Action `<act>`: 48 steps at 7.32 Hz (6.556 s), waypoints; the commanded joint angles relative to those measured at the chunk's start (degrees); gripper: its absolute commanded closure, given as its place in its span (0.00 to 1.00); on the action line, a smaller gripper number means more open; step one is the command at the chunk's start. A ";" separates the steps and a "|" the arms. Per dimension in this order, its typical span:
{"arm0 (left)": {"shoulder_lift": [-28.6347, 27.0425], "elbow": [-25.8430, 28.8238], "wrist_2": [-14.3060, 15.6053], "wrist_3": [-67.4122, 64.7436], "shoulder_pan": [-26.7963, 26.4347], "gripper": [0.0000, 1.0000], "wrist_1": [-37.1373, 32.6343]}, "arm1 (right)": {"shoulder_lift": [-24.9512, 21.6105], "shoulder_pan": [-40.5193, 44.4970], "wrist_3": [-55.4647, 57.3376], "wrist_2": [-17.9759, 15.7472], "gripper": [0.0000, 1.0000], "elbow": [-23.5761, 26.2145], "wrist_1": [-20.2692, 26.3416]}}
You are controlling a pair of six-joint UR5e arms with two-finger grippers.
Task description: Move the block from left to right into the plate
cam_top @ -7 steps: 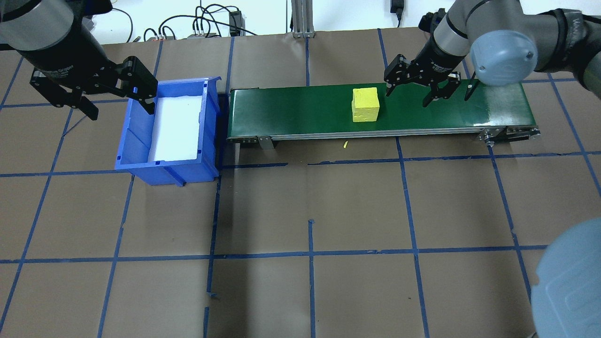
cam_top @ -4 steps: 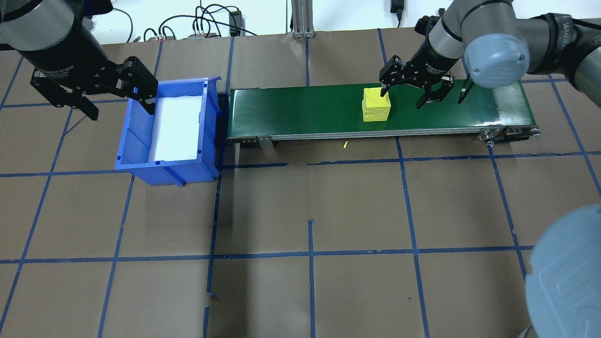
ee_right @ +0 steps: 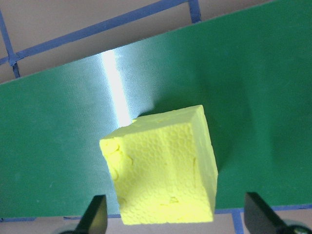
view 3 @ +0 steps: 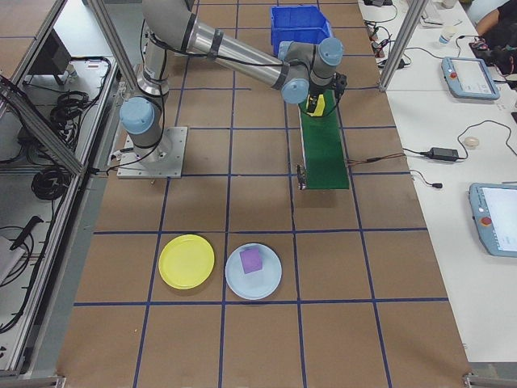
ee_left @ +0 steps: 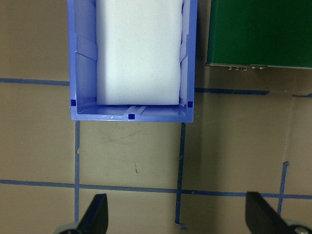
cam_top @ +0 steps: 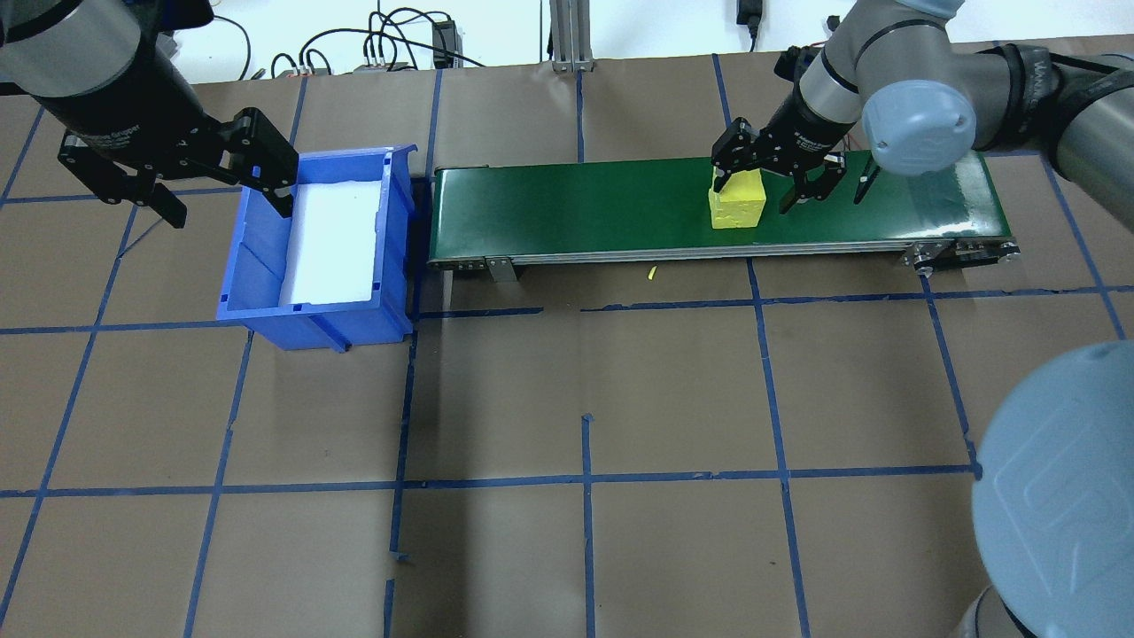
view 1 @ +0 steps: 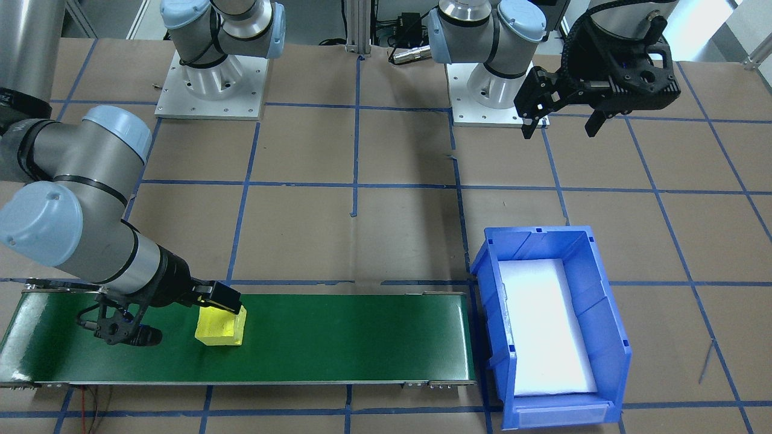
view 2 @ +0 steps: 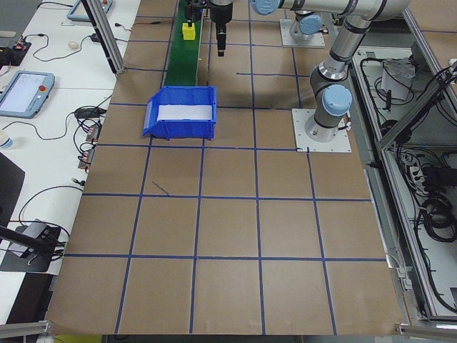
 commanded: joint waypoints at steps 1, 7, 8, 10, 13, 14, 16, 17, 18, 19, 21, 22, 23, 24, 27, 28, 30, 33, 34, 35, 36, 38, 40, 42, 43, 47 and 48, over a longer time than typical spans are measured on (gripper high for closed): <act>0.00 0.00 -0.09 0.00 0.04 0.00 0.00 | 1.01 0.00 -0.49 -0.53 0.00 0.10 -2.29; 0.00 0.00 -0.09 0.09 0.04 0.00 0.00 | -5.89 -2.96 -22.81 -22.70 0.91 0.89 -2.15; 0.00 0.00 -0.09 0.00 0.04 0.00 0.00 | -10.28 -8.82 -30.39 -25.90 0.91 2.37 2.21; 0.00 0.00 -0.09 0.00 0.04 0.00 0.00 | -15.49 -28.19 -53.62 -26.20 0.90 7.37 5.33; 0.09 0.00 -0.09 0.00 0.04 0.00 0.00 | -15.60 -48.99 -76.30 -25.59 0.90 8.80 5.33; 0.00 0.00 -0.09 0.00 0.04 0.00 0.00 | -15.51 -51.65 -77.04 -25.85 0.90 10.28 5.25; 0.09 0.00 -0.09 0.00 0.04 0.00 0.00 | -15.51 -59.29 -79.59 -26.11 0.90 13.18 4.89; 0.09 0.00 -0.09 0.00 0.04 0.00 0.00 | -15.51 -63.33 -81.60 -26.11 0.90 14.24 4.81; 0.09 0.00 -0.09 0.00 0.04 0.00 0.00 | -15.51 -68.76 -84.57 -25.76 0.90 15.30 4.81; 0.09 0.00 -0.09 0.00 0.04 0.00 0.00 | -15.51 -74.56 -87.91 -25.41 0.90 17.66 1.85; 0.09 0.00 -0.09 0.00 -0.05 0.00 0.00 | -15.25 -83.54 -95.66 -23.58 0.90 25.03 -10.17; 0.09 0.00 -0.09 0.00 0.04 0.00 0.00 | -15.25 -83.93 -95.24 -23.22 0.89 25.94 -10.92; 0.09 0.08 -0.09 0.00 0.04 0.00 0.00 | -15.25 -83.94 -93.41 -20.60 0.89 26.12 -10.66; 0.09 0.00 -0.09 0.00 0.04 0.00 0.00 | -14.64 -83.50 -90.96 -16.57 0.85 26.29 -10.66; 0.09 0.00 -0.09 0.00 0.13 0.00 0.09 | -14.02 -79.20 -86.28 -16.53 0.84 26.65 -10.66; 0.09 0.08 -0.09 0.00 0.04 0.00 0.09 | -12.71 -79.02 -86.62 -16.36 0.83 26.47 -11.01; 0.09 0.00 -0.09 0.00 0.04 0.00 0.09 | -9.98 -78.93 -86.63 -16.01 0.73 26.47 -14.43; 0.09 0.00 -0.09 0.00 0.04 0.00 0.00 | -10.68 -78.40 -86.37 -16.01 0.00 26.03 -14.09; 0.09 0.08 -0.09 0.00 0.04 0.00 0.09 | -10.77 -76.92 -85.93 -16.61 0.00 25.95 -14.18; 0.09 0.09 -0.09 0.00 0.04 0.00 0.00 | -11.29 -74.64 -85.92 -16.88 0.00 24.99 -14.26; 0.09 0.09 -0.09 0.00 0.04 0.00 0.09 | -12.34 -71.49 -84.62 -16.80 0.00 23.41 -13.22; 0.09 0.09 -0.09 0.00 0.04 0.00 0.09 | -14.62 -60.09 -77.37 -16.88 0.00 21.39 -13.12; 0.09 0.09 -0.09 0.00 0.13 0.00 0.09 | -16.38 -43.42 -63.78 -18.81 0.00 19.88 -9.11; 0.09 0.17 -0.18 0.00 -0.05 0.00 0.09 | -17.01 -27.94 -47.69 -18.91 0.00 19.79 -7.68; 0.09 0.17 -0.18 0.00 -0.05 0.00 0.09 | -17.01 -21.51 -40.03 -18.99 0.00 19.53 -7.85; 0.09 0.09 -0.26 0.00 -0.05 0.00 0.09 | -21.12 -7.94 -22.86 -18.99 0.00 13.40 4.93; 0.09 0.17 -0.18 0.00 0.12 0.00 0.09 | -21.57 -5.04 -22.30 -18.73 0.00 11.46 7.16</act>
